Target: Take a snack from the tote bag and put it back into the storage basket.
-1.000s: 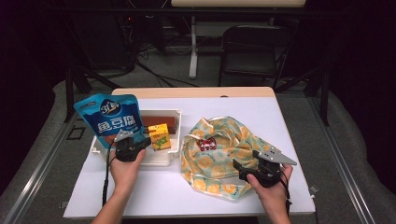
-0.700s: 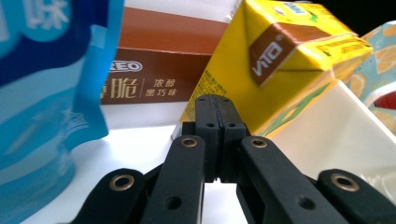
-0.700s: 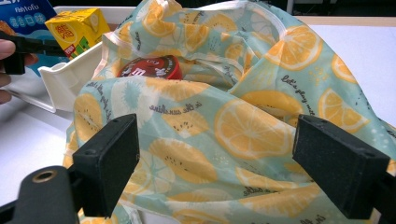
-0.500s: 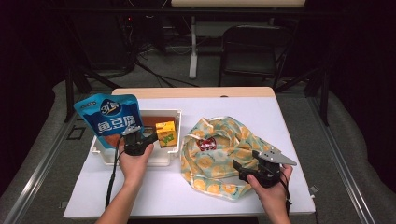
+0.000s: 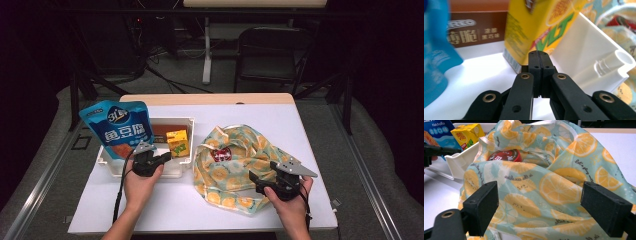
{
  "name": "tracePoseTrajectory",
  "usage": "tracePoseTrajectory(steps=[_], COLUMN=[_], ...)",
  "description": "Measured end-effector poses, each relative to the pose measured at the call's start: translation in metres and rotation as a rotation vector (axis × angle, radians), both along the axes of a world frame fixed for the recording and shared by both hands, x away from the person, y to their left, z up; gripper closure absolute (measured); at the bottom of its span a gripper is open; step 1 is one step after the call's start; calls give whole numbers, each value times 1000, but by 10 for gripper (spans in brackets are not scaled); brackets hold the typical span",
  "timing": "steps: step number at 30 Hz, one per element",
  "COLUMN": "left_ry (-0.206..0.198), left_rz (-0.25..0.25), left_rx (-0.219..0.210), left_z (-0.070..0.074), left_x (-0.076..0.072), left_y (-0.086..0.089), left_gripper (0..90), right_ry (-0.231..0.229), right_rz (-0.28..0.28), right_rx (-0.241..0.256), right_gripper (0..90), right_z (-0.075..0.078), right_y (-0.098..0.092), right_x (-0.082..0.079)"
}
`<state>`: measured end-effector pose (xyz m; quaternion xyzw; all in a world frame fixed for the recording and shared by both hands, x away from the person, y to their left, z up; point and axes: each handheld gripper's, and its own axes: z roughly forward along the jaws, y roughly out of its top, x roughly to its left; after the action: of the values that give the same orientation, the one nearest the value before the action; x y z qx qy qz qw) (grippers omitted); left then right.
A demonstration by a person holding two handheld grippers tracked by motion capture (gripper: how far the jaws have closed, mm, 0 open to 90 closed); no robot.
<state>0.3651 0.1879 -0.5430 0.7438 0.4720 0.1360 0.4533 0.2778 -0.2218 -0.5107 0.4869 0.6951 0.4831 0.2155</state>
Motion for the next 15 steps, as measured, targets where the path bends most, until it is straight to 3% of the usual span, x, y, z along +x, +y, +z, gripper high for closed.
tracePoseTrajectory(steps=[3, 9, 15], left_ry=[-10, 44, 62], left_rz=[-1, -13, -11], left_rx=[33, -15, -62], left_z=[1, -2, -4], left_x=[4, 16, 25], left_y=[-5, -6, -10], left_gripper=[900, 900, 900], right_ry=[4, 5, 9], right_rz=[-3, -1, -1], right_rx=[-1, -6, -7], right_gripper=[149, 149, 149], right_z=[-1, -1, -2], right_y=[0, 0, -1], right_x=[1, 0, 1])
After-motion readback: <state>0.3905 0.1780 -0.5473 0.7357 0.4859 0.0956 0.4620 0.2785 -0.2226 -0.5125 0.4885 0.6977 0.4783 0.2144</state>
